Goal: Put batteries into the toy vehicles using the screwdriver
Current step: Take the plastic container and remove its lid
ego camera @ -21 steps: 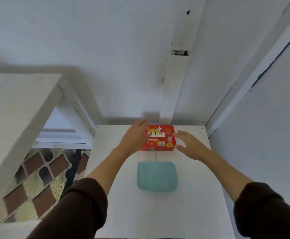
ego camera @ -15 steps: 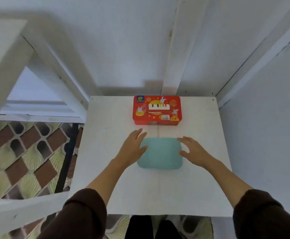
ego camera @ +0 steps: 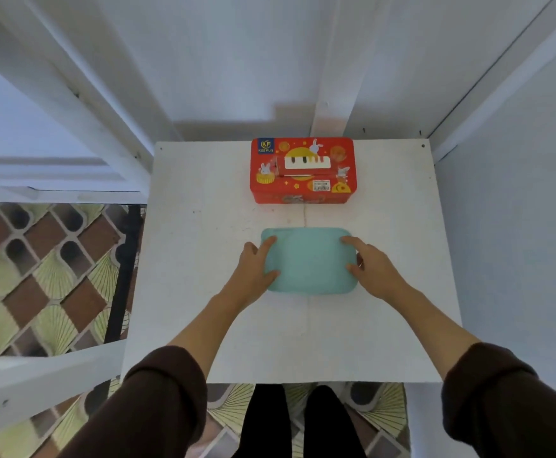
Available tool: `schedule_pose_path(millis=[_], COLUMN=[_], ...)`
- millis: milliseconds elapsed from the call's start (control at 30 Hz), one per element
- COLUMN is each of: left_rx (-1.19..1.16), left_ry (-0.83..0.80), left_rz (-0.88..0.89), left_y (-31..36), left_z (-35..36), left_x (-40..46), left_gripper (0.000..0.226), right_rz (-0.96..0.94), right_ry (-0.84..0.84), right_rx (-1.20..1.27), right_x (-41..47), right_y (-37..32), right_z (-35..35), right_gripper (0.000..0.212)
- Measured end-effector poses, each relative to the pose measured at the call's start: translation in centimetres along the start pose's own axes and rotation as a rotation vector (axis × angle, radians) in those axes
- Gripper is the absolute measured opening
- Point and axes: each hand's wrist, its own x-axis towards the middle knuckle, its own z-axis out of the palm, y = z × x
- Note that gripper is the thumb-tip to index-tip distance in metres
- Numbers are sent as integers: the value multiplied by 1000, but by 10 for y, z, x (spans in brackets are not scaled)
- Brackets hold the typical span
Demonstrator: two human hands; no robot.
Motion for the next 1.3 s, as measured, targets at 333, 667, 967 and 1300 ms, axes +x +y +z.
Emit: schedule_pose_path(millis=[333, 667, 967, 1300], left_rx=[-50, 7, -58, -91], left_ry=[277, 476, 596, 622], left_rz=[213, 434, 466, 481], left_y=[88, 159, 157, 112], left_z=[-145, -244, -280, -331], left_x=[-16, -92, -172, -213], left_gripper=[61, 56, 50, 51], right_rz=[-166, -297, -472, -528], right_ry=[218, 486, 609, 624], right_rx=[-13, 19, 99, 197], right_x=[-25, -110, -173, -189], right_y=[-118, -214, -269, -329], right_z=[-128, -199, -191, -152], right_gripper=[49, 39, 30, 24])
